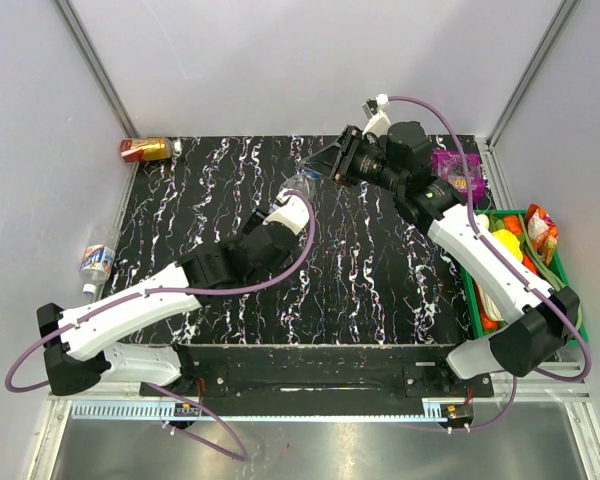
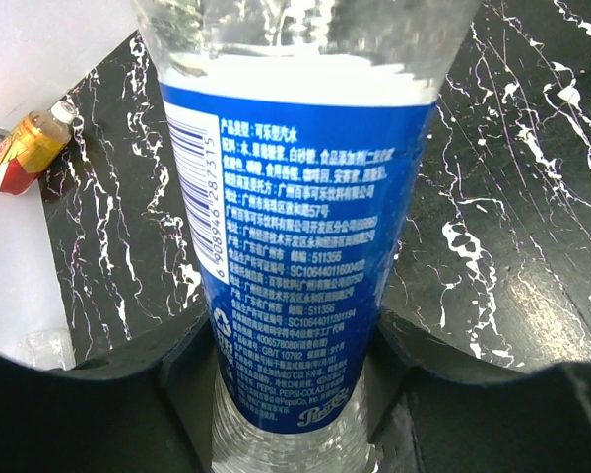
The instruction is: Unscrew the bottle caps
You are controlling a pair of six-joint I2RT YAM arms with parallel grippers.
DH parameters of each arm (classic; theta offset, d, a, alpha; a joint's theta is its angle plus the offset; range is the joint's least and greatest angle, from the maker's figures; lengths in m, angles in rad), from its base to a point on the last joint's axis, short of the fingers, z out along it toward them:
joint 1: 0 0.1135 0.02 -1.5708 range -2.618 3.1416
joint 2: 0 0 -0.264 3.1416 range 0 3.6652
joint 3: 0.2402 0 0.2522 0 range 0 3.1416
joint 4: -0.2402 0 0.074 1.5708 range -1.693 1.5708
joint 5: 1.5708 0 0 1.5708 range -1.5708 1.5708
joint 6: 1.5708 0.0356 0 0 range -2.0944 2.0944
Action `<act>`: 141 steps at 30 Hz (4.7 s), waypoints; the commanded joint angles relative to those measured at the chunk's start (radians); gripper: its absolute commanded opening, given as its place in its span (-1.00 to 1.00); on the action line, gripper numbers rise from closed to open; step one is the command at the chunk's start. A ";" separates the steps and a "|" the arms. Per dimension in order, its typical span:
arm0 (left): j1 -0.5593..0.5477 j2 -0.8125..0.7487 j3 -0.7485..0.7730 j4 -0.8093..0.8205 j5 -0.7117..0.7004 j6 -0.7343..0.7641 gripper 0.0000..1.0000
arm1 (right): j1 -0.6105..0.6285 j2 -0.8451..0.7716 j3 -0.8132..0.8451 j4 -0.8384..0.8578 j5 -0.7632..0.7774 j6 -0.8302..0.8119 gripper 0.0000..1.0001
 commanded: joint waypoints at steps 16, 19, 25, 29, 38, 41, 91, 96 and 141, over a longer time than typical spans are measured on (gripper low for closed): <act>-0.009 0.012 0.026 -0.003 -0.038 -0.021 -0.72 | -0.003 -0.062 -0.016 0.099 -0.004 0.046 0.01; -0.009 0.013 0.016 -0.002 -0.032 -0.031 -0.72 | -0.003 -0.079 -0.036 0.105 0.010 0.046 -0.25; -0.009 0.013 0.013 -0.002 -0.025 -0.035 -0.72 | -0.005 -0.070 -0.036 0.104 -0.004 0.040 -1.00; -0.009 0.004 0.006 0.004 -0.018 -0.035 -0.72 | -0.003 -0.075 -0.053 0.142 -0.016 0.035 -1.00; 0.007 -0.080 -0.066 0.144 0.171 -0.008 -0.77 | -0.003 -0.104 -0.054 0.150 -0.036 -0.026 -1.00; 0.063 -0.094 -0.073 0.179 0.319 0.002 -0.77 | -0.005 -0.111 -0.050 0.147 -0.045 -0.043 -1.00; 0.484 -0.217 -0.272 1.127 1.954 -0.506 -0.74 | -0.003 -0.173 -0.042 0.521 -0.627 -0.111 -1.00; 0.487 -0.220 -0.269 1.084 1.945 -0.483 -0.75 | -0.005 -0.185 -0.050 0.512 -0.572 -0.103 -0.73; 0.488 -0.188 -0.108 0.273 1.200 0.009 -0.62 | -0.108 -0.253 -0.133 0.196 -0.091 -0.083 0.99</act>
